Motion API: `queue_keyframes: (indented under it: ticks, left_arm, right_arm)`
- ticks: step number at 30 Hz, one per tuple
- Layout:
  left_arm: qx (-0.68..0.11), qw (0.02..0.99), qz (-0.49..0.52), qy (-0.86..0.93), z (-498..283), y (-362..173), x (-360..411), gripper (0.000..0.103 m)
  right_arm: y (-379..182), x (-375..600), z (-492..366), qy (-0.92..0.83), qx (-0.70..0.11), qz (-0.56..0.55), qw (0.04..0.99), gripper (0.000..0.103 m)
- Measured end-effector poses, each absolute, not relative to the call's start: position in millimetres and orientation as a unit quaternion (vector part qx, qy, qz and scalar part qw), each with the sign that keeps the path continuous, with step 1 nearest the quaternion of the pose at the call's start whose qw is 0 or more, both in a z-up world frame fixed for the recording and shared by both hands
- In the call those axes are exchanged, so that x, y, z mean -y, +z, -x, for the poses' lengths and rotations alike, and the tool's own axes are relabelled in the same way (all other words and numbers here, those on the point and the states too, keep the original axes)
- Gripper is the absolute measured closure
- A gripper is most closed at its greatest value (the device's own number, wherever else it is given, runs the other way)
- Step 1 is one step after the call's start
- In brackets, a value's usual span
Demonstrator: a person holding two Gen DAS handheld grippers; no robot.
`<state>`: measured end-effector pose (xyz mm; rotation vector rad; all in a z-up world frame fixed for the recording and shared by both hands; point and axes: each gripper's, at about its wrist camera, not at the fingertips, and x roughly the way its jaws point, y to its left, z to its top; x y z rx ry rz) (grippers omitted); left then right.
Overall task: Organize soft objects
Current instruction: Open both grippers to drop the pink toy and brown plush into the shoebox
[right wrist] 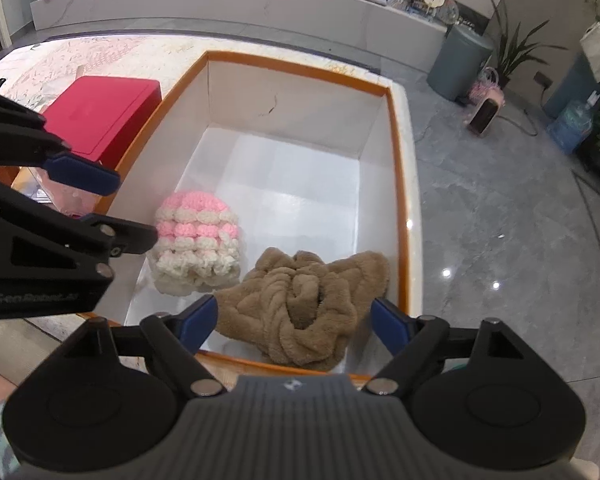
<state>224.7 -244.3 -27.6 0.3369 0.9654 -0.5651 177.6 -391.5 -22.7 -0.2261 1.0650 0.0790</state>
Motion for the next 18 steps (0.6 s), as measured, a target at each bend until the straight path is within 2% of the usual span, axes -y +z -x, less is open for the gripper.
queue_keyframes:
  ticks: [18]
  left_arm:
    - [-0.359,0.895,-0.051,-0.259,-158.2,16.0,162.4,0.049]
  right_arm:
    - [41.8,345.1,-110.5,0.062,-0.409,0.073,0.908,0.01]
